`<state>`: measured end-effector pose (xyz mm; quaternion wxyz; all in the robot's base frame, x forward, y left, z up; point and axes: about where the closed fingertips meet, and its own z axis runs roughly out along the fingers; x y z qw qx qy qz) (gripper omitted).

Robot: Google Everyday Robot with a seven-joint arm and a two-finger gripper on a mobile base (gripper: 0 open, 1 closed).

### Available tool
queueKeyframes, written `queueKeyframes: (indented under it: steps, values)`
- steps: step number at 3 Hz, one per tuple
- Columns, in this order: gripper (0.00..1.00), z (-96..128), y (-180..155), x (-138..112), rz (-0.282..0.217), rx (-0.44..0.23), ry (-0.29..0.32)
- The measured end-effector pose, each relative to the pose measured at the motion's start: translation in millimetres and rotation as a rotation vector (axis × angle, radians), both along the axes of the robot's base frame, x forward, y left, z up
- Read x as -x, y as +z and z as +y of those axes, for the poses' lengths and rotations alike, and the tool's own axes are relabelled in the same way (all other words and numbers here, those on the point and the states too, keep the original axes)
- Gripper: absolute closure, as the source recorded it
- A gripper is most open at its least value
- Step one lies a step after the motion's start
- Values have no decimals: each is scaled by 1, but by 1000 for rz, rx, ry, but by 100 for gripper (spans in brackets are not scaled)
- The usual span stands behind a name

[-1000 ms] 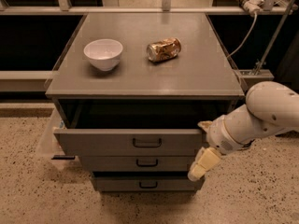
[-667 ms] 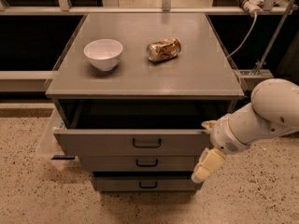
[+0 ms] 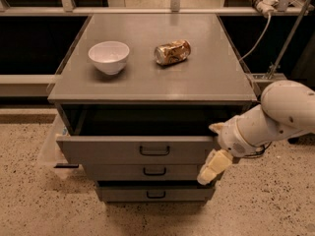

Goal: Open top drawer

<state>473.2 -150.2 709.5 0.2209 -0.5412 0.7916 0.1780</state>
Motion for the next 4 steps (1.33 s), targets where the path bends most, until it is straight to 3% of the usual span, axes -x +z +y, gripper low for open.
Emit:
queueKeyframes:
  steps: [2, 4]
  values:
    - [0, 16, -23, -31, 53, -71, 10]
    - [0, 27, -39, -36, 94, -73, 33]
